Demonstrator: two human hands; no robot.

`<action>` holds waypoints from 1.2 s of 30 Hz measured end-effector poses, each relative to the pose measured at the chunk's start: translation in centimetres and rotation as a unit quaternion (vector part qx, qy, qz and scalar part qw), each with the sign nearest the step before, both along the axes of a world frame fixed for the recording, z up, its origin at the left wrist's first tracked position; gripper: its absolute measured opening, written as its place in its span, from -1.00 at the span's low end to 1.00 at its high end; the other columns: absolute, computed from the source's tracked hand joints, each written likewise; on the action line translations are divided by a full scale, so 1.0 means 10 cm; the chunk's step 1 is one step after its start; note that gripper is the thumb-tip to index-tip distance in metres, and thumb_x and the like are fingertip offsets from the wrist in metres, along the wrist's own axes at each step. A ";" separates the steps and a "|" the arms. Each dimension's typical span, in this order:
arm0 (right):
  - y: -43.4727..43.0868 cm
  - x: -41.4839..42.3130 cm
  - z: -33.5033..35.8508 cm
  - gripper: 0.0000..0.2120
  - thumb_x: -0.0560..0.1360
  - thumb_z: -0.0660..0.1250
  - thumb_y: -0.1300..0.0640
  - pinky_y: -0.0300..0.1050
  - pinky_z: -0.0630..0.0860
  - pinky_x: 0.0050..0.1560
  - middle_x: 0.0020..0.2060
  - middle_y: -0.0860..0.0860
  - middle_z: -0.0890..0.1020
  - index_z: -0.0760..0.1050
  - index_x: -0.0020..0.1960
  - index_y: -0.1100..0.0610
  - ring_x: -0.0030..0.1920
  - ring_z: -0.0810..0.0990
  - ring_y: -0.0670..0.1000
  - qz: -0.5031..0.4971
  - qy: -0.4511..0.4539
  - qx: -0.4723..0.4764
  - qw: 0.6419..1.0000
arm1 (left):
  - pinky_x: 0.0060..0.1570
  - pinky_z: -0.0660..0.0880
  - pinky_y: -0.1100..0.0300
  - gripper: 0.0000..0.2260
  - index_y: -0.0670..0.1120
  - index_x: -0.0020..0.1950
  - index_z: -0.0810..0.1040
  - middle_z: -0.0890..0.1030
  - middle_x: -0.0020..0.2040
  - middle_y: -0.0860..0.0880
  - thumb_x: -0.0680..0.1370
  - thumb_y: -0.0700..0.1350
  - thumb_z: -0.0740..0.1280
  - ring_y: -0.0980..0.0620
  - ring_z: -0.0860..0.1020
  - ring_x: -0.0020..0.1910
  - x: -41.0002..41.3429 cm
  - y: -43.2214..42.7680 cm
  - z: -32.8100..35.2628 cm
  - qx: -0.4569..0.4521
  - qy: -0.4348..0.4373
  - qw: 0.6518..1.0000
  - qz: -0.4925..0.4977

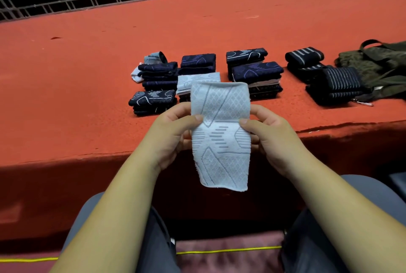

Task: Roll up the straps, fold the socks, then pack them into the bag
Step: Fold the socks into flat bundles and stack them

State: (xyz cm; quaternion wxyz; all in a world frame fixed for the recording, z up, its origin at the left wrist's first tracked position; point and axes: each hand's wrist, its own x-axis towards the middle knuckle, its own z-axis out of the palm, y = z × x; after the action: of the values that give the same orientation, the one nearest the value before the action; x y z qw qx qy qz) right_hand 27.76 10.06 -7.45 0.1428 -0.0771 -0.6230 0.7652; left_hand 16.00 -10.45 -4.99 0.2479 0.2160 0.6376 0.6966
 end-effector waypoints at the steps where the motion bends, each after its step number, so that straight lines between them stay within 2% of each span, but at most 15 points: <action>1: -0.01 0.01 0.01 -0.71 0.65 0.28 0.31 -0.26 0.39 -0.42 -0.30 -0.06 0.65 0.64 0.26 0.07 -0.46 0.48 -0.17 0.003 -0.002 -0.006 1.000 | -0.25 0.58 0.16 -0.77 -0.11 0.24 0.67 0.71 0.05 -0.18 0.63 -0.28 0.33 -0.04 0.63 -0.20 0.01 0.00 0.01 0.007 -0.010 1.000 -0.004; 4: -0.03 0.02 0.05 -0.68 0.65 0.26 0.32 -0.24 0.44 -0.40 -0.24 -0.04 0.68 0.66 0.24 0.03 -0.44 0.51 -0.15 -0.004 -0.009 -0.015 1.000 | -0.07 0.52 0.05 -0.73 -0.07 0.24 0.67 0.67 0.11 -0.21 0.60 -0.28 0.33 -0.10 0.58 -0.10 -0.02 0.00 -0.01 0.013 -0.028 0.999 -0.019; 6: -0.02 0.00 0.04 -0.66 0.64 0.24 0.33 -0.23 0.47 -0.40 -0.25 0.00 0.65 0.69 0.20 0.03 -0.42 0.48 -0.10 -0.011 -0.014 -0.033 0.999 | -0.07 0.53 0.05 -0.75 -0.08 0.24 0.64 0.62 0.13 -0.25 0.61 -0.28 0.32 -0.10 0.53 -0.11 -0.03 0.00 -0.02 0.016 -0.042 0.999 -0.018; 10: -0.01 -0.03 0.01 -0.73 0.64 0.29 0.30 0.03 0.61 -0.04 -0.05 0.26 0.67 0.71 0.19 0.10 -0.11 0.62 0.17 0.003 -0.002 -0.053 0.999 | -0.04 0.59 0.04 -0.80 -0.17 0.23 0.61 0.67 0.08 -0.15 0.63 -0.26 0.30 -0.07 0.61 -0.07 -0.03 -0.02 0.00 0.013 -0.057 0.998 -0.031; 13: -0.02 0.01 0.05 -0.67 0.62 0.21 0.39 -0.20 0.60 -0.35 -0.22 0.10 0.72 0.70 -0.05 0.12 -0.31 0.65 0.00 -0.002 -0.006 -0.065 0.998 | -0.25 0.61 0.15 -0.77 -0.02 -0.03 0.60 0.64 -0.16 -0.01 0.61 -0.31 0.24 0.08 0.58 -0.29 -0.03 -0.04 0.03 0.011 -0.060 0.997 -0.041; 16: -0.04 0.05 0.09 -0.63 0.61 0.11 0.44 -0.25 0.53 -0.48 -0.36 0.06 0.63 0.61 -0.13 0.16 -0.44 0.59 -0.05 0.004 -0.002 -0.081 0.997 | -0.25 0.63 0.13 -0.73 -0.01 -0.09 0.61 0.62 -0.15 -0.05 0.60 -0.32 0.21 0.04 0.56 -0.27 -0.02 -0.04 0.03 0.015 -0.070 0.997 -0.040; 19: -0.04 0.06 0.13 -0.67 0.59 0.06 0.37 -0.25 0.51 -0.44 -0.34 0.05 0.62 0.57 -0.12 0.18 -0.40 0.58 -0.04 0.019 0.004 -0.076 0.997 | -0.18 0.65 0.07 -0.75 -0.04 -0.01 0.63 0.64 -0.06 -0.11 0.62 -0.28 0.18 -0.01 0.59 -0.17 -0.03 -0.05 0.05 0.026 -0.076 0.996 -0.034; 21: -0.04 0.08 0.15 -0.74 0.64 0.07 0.29 -0.27 0.47 -0.45 -0.39 -0.02 0.59 0.52 -0.07 0.20 -0.44 0.55 -0.08 0.029 0.014 -0.072 0.997 | -0.04 0.66 0.00 -0.82 -0.04 0.14 0.64 0.65 0.05 -0.16 0.66 -0.15 0.25 -0.07 0.61 -0.06 -0.04 -0.05 0.04 0.017 -0.071 0.997 -0.019; 22: -0.04 0.08 0.14 -0.79 0.65 0.12 0.27 -0.28 0.45 -0.46 -0.41 -0.04 0.56 0.51 -0.05 0.20 -0.46 0.52 -0.11 0.022 0.020 -0.063 0.998 | 0.04 0.63 -0.05 -0.80 -0.07 0.24 0.63 0.66 0.11 -0.21 0.67 -0.06 0.31 -0.12 0.62 0.00 -0.04 -0.05 0.03 0.007 -0.066 0.998 -0.014; 24: -0.02 0.08 0.12 -0.94 0.63 0.29 0.25 -0.29 0.47 -0.42 -0.34 -0.03 0.57 0.53 -0.01 0.17 -0.40 0.53 -0.12 0.015 0.027 -0.038 0.999 | 0.18 0.60 -0.10 -0.58 -0.19 0.36 0.57 0.67 0.24 -0.28 0.62 0.05 0.40 -0.20 0.65 0.11 -0.05 -0.07 -0.01 -0.027 -0.052 0.998 -0.026; 25: -0.01 0.08 0.10 -0.99 0.61 0.36 0.23 -0.29 0.50 -0.38 -0.27 -0.01 0.59 0.54 0.02 0.15 -0.35 0.55 -0.10 0.020 0.028 -0.029 0.999 | 0.23 0.61 -0.10 -0.55 -0.21 0.38 0.56 0.67 0.28 -0.27 0.60 0.04 0.44 -0.21 0.66 0.15 -0.04 -0.07 -0.03 -0.045 -0.040 0.997 -0.040; 26: 0.00 0.08 0.07 -0.92 0.58 0.42 0.23 -0.29 0.52 -0.35 -0.22 0.01 0.59 0.56 0.06 0.14 -0.31 0.56 -0.09 0.022 0.026 -0.018 0.999 | 0.23 0.62 -0.09 -0.56 -0.19 0.38 0.57 0.68 0.29 -0.23 0.58 0.00 0.46 -0.18 0.68 0.17 -0.02 -0.07 -0.04 -0.063 -0.024 0.996 -0.050; 29: 0.00 0.08 0.05 -0.78 0.55 0.47 0.32 -0.29 0.53 -0.28 -0.19 0.00 0.63 0.55 0.14 0.14 -0.25 0.60 -0.09 0.010 0.018 0.017 1.000 | 0.10 0.66 0.05 -0.67 -0.16 0.39 0.58 0.70 0.28 -0.15 0.63 -0.18 0.45 -0.07 0.69 0.22 0.03 -0.06 -0.05 -0.089 0.010 0.994 -0.062; 33: -0.02 0.06 0.01 -0.69 0.52 0.48 0.39 -0.15 0.62 -0.04 -0.06 0.05 0.69 0.54 0.16 0.11 -0.06 0.65 -0.02 0.010 0.026 0.053 0.998 | 0.35 0.55 -0.22 -0.66 -0.13 0.40 0.57 0.70 0.29 -0.12 0.62 -0.27 0.42 -0.15 0.65 0.33 0.04 -0.06 -0.03 -0.093 0.022 0.993 -0.062; 36: -0.02 0.05 0.00 -0.68 0.53 0.50 0.37 -0.14 0.61 -0.13 -0.03 0.02 0.68 0.52 0.17 0.09 -0.11 0.65 -0.02 0.014 0.027 0.082 0.996 | 0.23 0.62 -0.14 -0.70 -0.14 0.37 0.57 0.71 0.25 -0.16 0.64 -0.27 0.40 -0.23 0.66 0.28 0.03 -0.08 -0.02 -0.102 0.032 0.993 -0.046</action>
State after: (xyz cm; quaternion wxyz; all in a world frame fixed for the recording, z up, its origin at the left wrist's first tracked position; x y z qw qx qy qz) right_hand 28.28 9.88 -7.42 0.1550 -0.0353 -0.6808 0.7150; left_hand 16.34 -11.29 -5.17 0.2803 0.2408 0.7025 0.6082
